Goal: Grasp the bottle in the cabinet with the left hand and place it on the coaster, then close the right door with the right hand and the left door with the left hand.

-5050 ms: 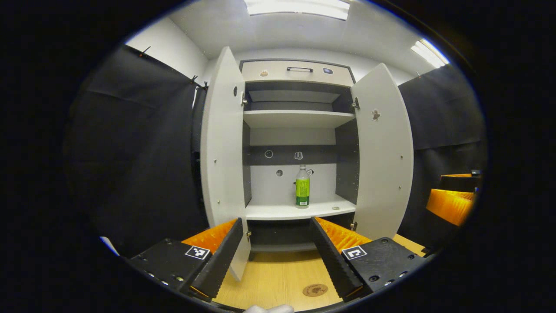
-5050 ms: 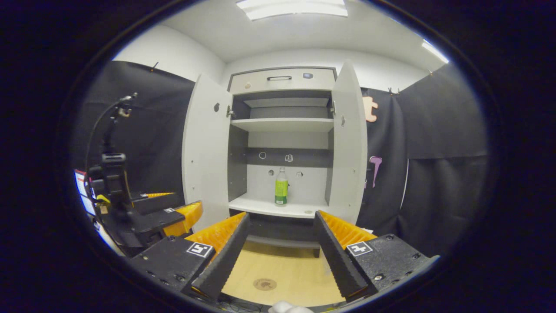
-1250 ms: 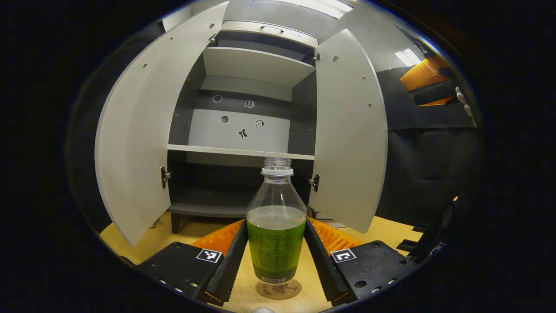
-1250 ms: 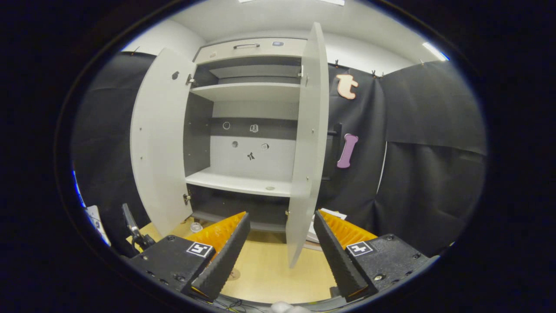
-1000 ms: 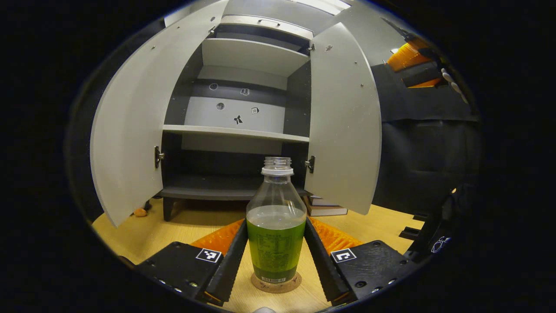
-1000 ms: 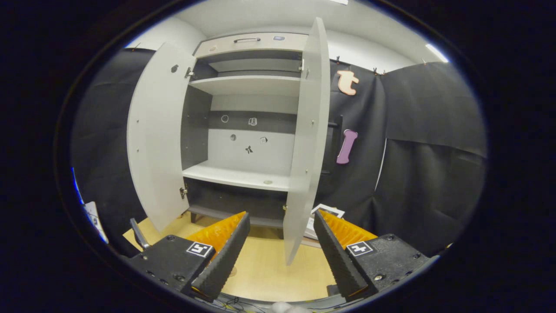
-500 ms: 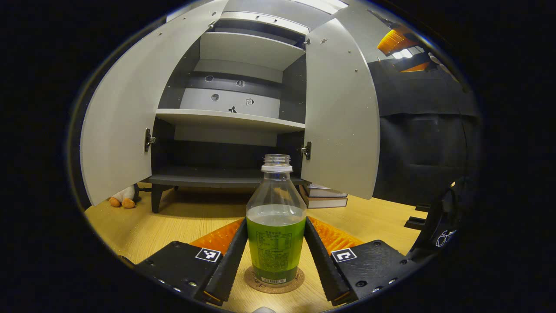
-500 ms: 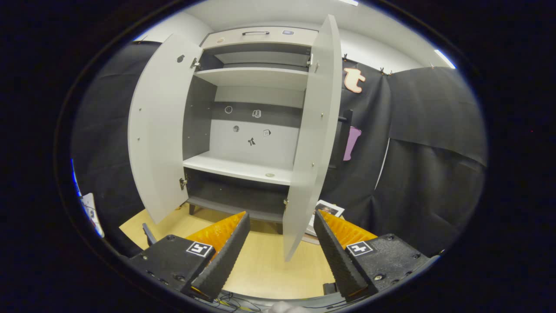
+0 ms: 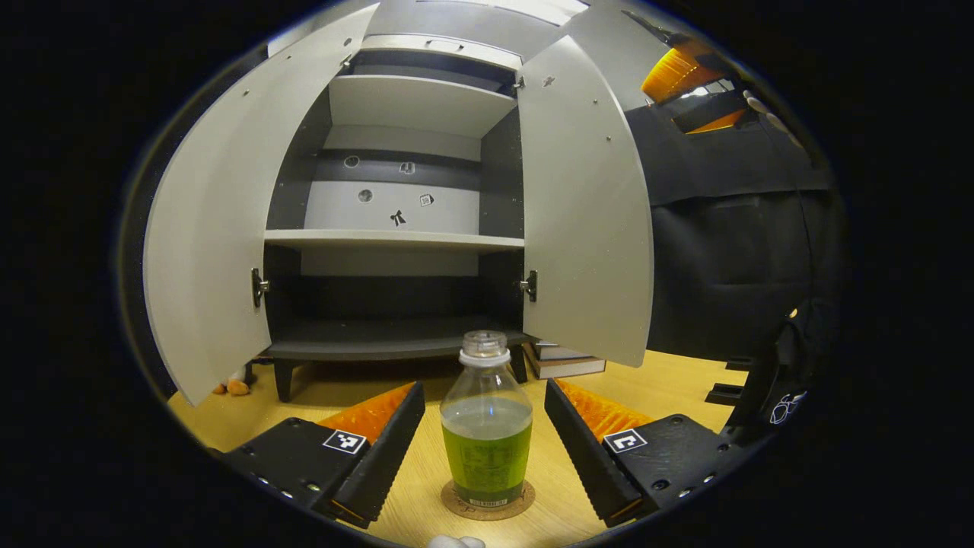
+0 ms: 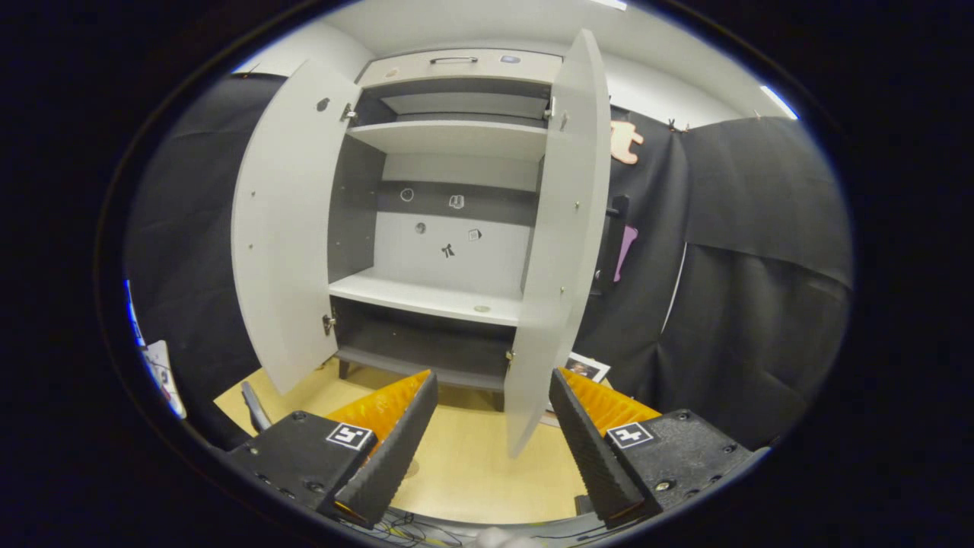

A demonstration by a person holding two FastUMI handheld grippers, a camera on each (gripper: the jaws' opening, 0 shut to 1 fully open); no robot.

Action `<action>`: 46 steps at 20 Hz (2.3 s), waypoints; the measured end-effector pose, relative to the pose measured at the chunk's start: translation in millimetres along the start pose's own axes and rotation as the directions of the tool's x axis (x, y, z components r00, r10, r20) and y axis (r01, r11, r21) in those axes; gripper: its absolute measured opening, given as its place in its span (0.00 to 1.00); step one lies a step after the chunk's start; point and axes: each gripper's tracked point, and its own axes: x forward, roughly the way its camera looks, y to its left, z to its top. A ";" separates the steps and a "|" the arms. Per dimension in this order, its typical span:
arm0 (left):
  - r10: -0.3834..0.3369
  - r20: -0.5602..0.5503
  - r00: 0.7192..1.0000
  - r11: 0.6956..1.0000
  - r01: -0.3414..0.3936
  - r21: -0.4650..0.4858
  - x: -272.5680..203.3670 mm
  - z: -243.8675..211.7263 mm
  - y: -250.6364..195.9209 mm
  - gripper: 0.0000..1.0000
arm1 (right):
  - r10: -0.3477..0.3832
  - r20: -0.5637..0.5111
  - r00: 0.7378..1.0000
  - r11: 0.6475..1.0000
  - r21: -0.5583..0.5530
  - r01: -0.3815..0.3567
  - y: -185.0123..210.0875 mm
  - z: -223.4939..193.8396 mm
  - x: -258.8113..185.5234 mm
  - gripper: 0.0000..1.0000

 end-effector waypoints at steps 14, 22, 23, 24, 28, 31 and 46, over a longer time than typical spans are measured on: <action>0.140 0.099 0.985 0.990 -0.138 -0.022 -87.2 197.5 39.3 0.97 | -0.065 0.110 0.992 0.995 0.085 0.056 -19.2 21.3 -33.6 0.97; 0.319 -0.003 0.948 0.947 -0.319 -0.029 -159.0 228.8 83.8 1.00 | -0.100 0.142 0.985 0.990 0.113 0.085 -58.3 26.0 -38.2 0.97; 0.350 -0.008 0.937 0.937 -0.350 -0.016 -165.7 229.4 88.6 1.00 | -0.100 0.143 0.985 0.989 0.122 0.083 -69.6 28.2 -31.8 0.97; 0.380 -0.011 0.925 0.925 -0.380 -0.002 -170.8 230.3 92.8 0.95 | -0.103 0.149 0.983 0.988 0.132 0.083 -81.7 32.3 -25.2 0.97; 0.470 -0.026 0.882 0.883 -0.469 0.023 -175.9 235.1 94.5 0.96 | -0.129 0.164 0.978 0.982 0.160 0.102 -144.6 49.9 10.3 0.95; 0.523 -0.018 0.852 0.852 -0.523 0.024 -165.9 245.4 84.3 0.96 | -0.136 0.173 0.976 0.975 0.199 0.101 -189.9 64.4 40.2 0.95; 0.625 -0.009 0.781 0.780 -0.624 0.036 -137.1 260.1 48.5 0.97 | 0.060 0.223 0.973 0.982 0.161 -0.097 -189.9 119.5 137.0 0.94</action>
